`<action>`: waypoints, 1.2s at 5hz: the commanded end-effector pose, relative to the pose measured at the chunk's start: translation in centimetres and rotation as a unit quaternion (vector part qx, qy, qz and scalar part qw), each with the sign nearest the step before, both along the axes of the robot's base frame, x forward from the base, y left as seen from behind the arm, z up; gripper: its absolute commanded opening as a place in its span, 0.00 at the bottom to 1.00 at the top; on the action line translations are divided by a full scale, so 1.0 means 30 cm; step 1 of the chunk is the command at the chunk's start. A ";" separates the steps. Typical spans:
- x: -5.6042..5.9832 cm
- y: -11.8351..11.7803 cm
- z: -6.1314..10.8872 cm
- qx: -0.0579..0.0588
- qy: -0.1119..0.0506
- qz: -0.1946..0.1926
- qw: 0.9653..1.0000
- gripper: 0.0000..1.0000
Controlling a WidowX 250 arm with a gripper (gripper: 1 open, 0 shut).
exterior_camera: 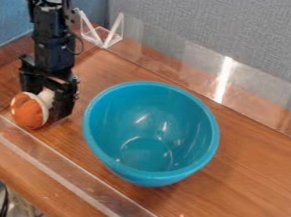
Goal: Remove the mushroom from inside the blue bowl and put it on the table
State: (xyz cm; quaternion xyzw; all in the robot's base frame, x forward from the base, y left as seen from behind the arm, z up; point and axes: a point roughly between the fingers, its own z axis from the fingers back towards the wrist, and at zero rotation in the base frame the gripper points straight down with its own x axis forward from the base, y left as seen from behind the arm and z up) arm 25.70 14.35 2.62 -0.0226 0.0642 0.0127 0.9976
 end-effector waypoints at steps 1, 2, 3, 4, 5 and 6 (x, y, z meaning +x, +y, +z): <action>0.019 -0.018 0.057 0.011 -0.021 0.023 0.999 1.00; 0.021 -0.031 0.062 0.013 -0.020 0.048 0.999 0.00; 0.002 0.012 0.055 0.013 -0.024 0.065 0.998 0.00; -0.017 0.058 0.050 0.014 -0.030 0.085 0.996 0.00; -0.035 0.044 0.122 0.014 -0.046 0.077 0.996 0.00; -0.046 0.028 0.167 0.018 -0.057 0.067 0.996 0.00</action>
